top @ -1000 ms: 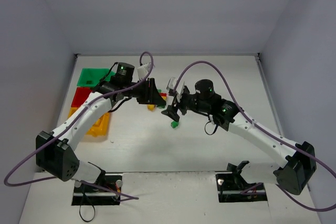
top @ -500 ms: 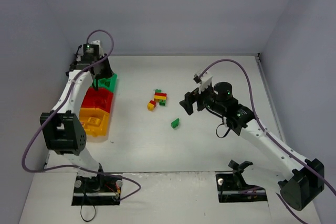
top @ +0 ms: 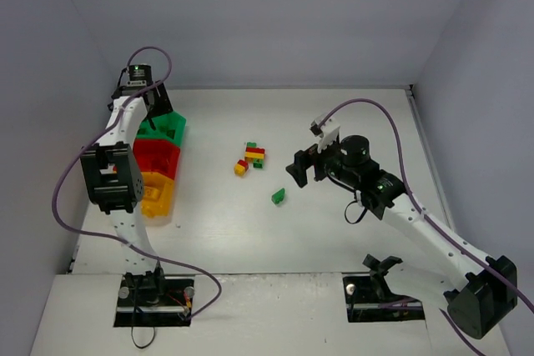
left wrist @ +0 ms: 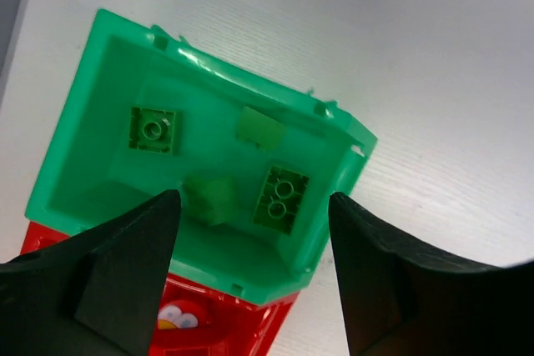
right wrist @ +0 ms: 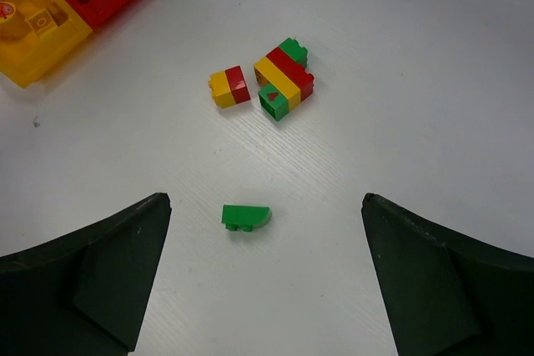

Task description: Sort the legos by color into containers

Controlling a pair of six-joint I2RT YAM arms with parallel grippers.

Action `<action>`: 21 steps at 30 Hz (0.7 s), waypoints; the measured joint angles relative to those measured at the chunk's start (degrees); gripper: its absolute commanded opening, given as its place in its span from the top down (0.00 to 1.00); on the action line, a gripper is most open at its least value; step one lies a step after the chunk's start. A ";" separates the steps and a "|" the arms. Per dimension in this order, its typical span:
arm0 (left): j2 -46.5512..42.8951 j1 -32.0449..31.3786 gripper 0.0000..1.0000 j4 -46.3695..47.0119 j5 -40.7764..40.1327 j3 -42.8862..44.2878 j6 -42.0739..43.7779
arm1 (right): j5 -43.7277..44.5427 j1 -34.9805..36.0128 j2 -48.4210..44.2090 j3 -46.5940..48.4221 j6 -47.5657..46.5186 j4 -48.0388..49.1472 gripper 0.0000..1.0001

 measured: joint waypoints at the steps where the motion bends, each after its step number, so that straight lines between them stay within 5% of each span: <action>1: -0.72 -0.20 0.34 0.24 0.24 -0.74 0.07 | 0.39 -0.09 0.00 -0.09 -0.02 0.00 0.05; 7: -14.08 -7.41 0.35 2.34 6.27 -16.13 0.31 | 2.54 -2.49 0.28 -0.09 -0.04 -0.81 0.06; 17: -25.79 -41.20 0.34 7.28 14.91 -31.12 2.84 | 5.70 -10.91 2.05 -3.02 6.80 -2.51 0.06; 21: -24.87 -48.57 0.34 8.52 14.95 -33.40 3.02 | 6.12 -13.31 2.05 -5.40 10.67 -3.76 0.06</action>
